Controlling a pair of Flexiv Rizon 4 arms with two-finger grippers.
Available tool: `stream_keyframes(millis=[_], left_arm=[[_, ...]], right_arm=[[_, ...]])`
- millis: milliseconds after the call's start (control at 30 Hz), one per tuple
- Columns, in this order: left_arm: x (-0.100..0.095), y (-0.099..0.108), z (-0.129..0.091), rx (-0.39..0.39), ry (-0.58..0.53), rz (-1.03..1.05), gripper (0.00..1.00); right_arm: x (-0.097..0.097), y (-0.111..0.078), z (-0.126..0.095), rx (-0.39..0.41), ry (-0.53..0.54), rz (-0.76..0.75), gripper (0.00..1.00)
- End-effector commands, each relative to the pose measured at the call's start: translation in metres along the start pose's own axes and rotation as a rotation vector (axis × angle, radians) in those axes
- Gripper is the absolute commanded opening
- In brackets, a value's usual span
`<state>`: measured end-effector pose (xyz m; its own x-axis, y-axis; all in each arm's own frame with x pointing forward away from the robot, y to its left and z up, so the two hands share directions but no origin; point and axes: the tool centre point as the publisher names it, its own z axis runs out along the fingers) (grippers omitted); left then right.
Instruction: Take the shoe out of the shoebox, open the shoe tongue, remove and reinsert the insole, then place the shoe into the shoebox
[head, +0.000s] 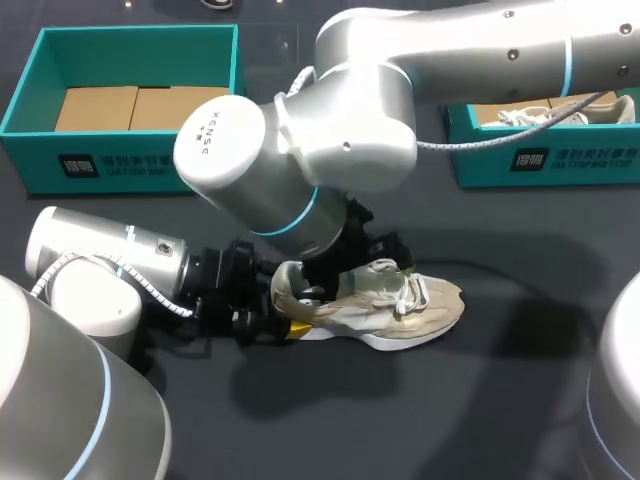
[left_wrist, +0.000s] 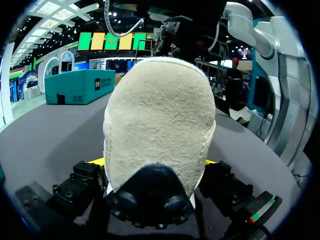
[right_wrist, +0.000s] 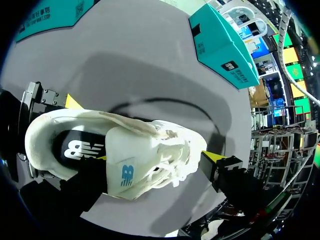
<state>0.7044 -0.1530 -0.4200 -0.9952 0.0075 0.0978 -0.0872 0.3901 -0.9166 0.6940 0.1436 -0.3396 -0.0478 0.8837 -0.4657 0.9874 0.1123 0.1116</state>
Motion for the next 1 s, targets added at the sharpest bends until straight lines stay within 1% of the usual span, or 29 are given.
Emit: stream_keyframes(millis=[33, 100, 167, 267, 300, 367, 400, 567, 667, 700, 733, 800, 867, 900, 967, 1000], left_arm=[[-0.003, 0.001, 0.001, -0.004, 0.000, 0.000, 0.00], [-0.003, 0.001, 0.001, -0.004, 0.000, 0.000, 0.00], [-0.003, 0.001, 0.001, -0.004, 0.000, 0.000, 0.00], [-0.003, 0.001, 0.001, -0.004, 0.000, 0.000, 0.00], [-0.003, 0.001, 0.001, -0.004, 0.000, 0.000, 0.00], [-0.003, 0.001, 0.001, -0.004, 0.000, 0.000, 0.00], [-0.003, 0.001, 0.001, -0.004, 0.000, 0.000, 0.00], [-0.003, 0.001, 0.001, -0.004, 0.000, 0.000, 0.00], [-0.003, 0.001, 0.001, -0.004, 0.000, 0.000, 0.00], [-0.003, 0.001, 0.001, -0.004, 0.000, 0.000, 0.00], [-0.003, 0.001, 0.001, -0.004, 0.000, 0.000, 0.00], [-0.003, 0.001, 0.001, -0.004, 0.000, 0.000, 0.00], [-0.003, 0.001, 0.001, -0.004, 0.000, 0.000, 0.00], [-0.003, 0.001, 0.001, -0.004, 0.000, 0.000, 0.00], [-0.003, 0.001, 0.001, -0.004, 0.000, 0.000, 0.00], [-0.003, 0.001, 0.001, -0.004, 0.000, 0.000, 0.00]], right_arm=[[-0.007, -0.007, -0.002, 0.001, 0.068, 0.336, 1.00], [-0.006, -0.008, -0.003, 0.015, 0.095, 0.326, 1.00], [-0.003, -0.011, -0.005, 0.025, 0.120, 0.313, 0.96], [0.002, -0.013, -0.007, 0.040, 0.142, 0.299, 0.82], [0.003, -0.014, -0.008, 0.046, 0.147, 0.295, 0.75], [0.006, -0.015, -0.010, 0.052, 0.165, 0.284, 0.56], [0.007, -0.016, -0.011, 0.055, 0.170, 0.280, 0.48], [0.008, -0.017, -0.014, 0.069, 0.164, 0.256, 0.40], [0.004, -0.017, -0.014, 0.080, 0.174, 0.237, 0.27], [0.003, -0.016, -0.014, 0.080, 0.180, 0.226, 0.17], [0.001, -0.015, -0.014, 0.076, 0.192, 0.211, 0.00], [-0.003, -0.014, -0.014, 0.075, 0.206, 0.182, 0.00], [-0.010, -0.012, -0.016, 0.064, 0.247, 0.138, 0.00], [-0.014, -0.011, -0.017, 0.063, 0.258, 0.122, 0.00], [-0.024, -0.010, -0.018, 0.050, 0.318, 0.063, 0.00], [-0.030, -0.011, -0.018, 0.045, 0.339, 0.064, 0.00]])
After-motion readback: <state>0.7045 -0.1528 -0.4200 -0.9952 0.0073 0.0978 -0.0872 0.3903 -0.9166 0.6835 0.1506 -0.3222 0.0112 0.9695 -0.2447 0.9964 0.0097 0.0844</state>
